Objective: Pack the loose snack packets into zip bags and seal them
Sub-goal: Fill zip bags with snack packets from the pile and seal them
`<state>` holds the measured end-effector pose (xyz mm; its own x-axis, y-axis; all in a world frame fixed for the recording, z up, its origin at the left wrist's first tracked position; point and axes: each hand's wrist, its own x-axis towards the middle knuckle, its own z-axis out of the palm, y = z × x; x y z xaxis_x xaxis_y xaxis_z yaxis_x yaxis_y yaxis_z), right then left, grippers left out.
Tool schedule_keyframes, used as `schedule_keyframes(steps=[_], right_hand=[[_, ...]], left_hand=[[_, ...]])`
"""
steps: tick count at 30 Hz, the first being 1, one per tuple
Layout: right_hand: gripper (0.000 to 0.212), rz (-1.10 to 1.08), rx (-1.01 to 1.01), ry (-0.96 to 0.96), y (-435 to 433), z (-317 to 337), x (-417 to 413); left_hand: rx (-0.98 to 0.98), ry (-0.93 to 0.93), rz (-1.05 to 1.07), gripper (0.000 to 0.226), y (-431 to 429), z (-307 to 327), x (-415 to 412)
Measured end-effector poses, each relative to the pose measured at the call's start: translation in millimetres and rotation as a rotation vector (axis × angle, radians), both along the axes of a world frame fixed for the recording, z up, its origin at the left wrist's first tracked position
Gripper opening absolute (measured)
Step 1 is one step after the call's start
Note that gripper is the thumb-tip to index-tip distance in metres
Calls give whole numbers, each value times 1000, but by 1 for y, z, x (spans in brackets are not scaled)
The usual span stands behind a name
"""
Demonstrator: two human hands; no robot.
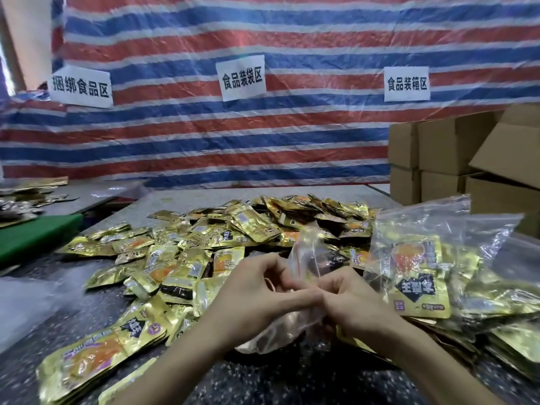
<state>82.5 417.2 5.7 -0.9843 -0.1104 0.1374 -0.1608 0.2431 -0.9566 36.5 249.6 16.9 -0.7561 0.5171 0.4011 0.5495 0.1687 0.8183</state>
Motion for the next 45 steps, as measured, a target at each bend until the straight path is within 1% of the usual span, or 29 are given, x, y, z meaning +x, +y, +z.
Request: schedule_keyframes(steps=[2,4,6,7,9,10,11,13,15,17,19,21,22,23,24,26,27,28,29,30,31,32,33,34,37,39,41,43,45], right_hand=[[49,100,26,-10,-5,0,3],[42,196,37,-26,-10,-1,4],[38,284,-25,-69,-15,-2,5],[38,316,-71,-93,-16,-2,5],[47,340,-148,-148,-16,-2,4],[49,338,-146,-158,-15,-3,3],[47,325,-118,-145,-14,-4,2],[43,293,-69,-90,-12,-4,1],[43,217,-65,-44,-9,1,3],[44,117,1,-14,-1,10,6],[44,87,126,-68,7,20,7],[45,120,247,-139,12,30,8],[47,155,251,-158,12,35,9],[51,207,219,-153,14,39,9],[57,288,147,-116,16,44,9],[68,457,-112,-42,14,52,8],[68,464,-227,-23,13,53,4],[60,392,-241,44,13,49,-1],[43,242,-139,174,13,43,-6],[20,65,66,314,13,35,-11],[22,-31,282,386,13,27,-14],[43,-44,475,410,12,17,-17],[58,9,617,405,12,7,-18],[63,54,735,380,10,0,-20],[63,111,1006,365,5,-19,-31],[62,95,1112,395,1,-22,-36],[56,76,1128,450,-2,-25,-37],[48,14,1051,529,0,-27,-38],[39,-69,906,607,2,-26,-39]], left_hand=[[-27,-148,-104,29,-6,7,-1],[-80,-224,-156,30,-11,10,-1],[-125,-302,-174,34,-17,11,-2],[-161,-334,-186,35,-21,11,-3],[-273,-354,-214,34,-28,10,-6],[-303,-368,-243,31,-31,10,-6],[-300,-388,-280,27,-34,11,-7],[-226,-403,-303,22,-40,15,-7],[-65,-378,-218,23,-48,25,-10],[136,-309,-135,20,-61,37,-14],[289,-212,-177,23,-74,48,-16],[291,-83,-270,39,-82,52,-15],[264,-14,-294,47,-83,52,-14],[240,53,-293,48,-84,52,-13],[223,105,-272,42,-84,52,-13],[222,126,-223,35,-85,51,-15],[235,107,-208,34,-86,50,-17],[253,81,-186,34,-87,49,-19],[270,54,-159,33,-88,47,-21],[287,26,-133,30,-87,45,-23],[305,0,-104,26,-87,43,-24],[321,-20,-71,22,-85,41,-25],[329,-32,-36,18,-84,38,-26],[330,-36,-4,15,-82,36,-28],[333,-44,25,11,-77,30,-30],[333,-50,27,12,-73,27,-31],[328,-60,30,12,-70,24,-31],[339,-73,35,13,-69,21,-33],[362,-89,51,14,-67,19,-35]])
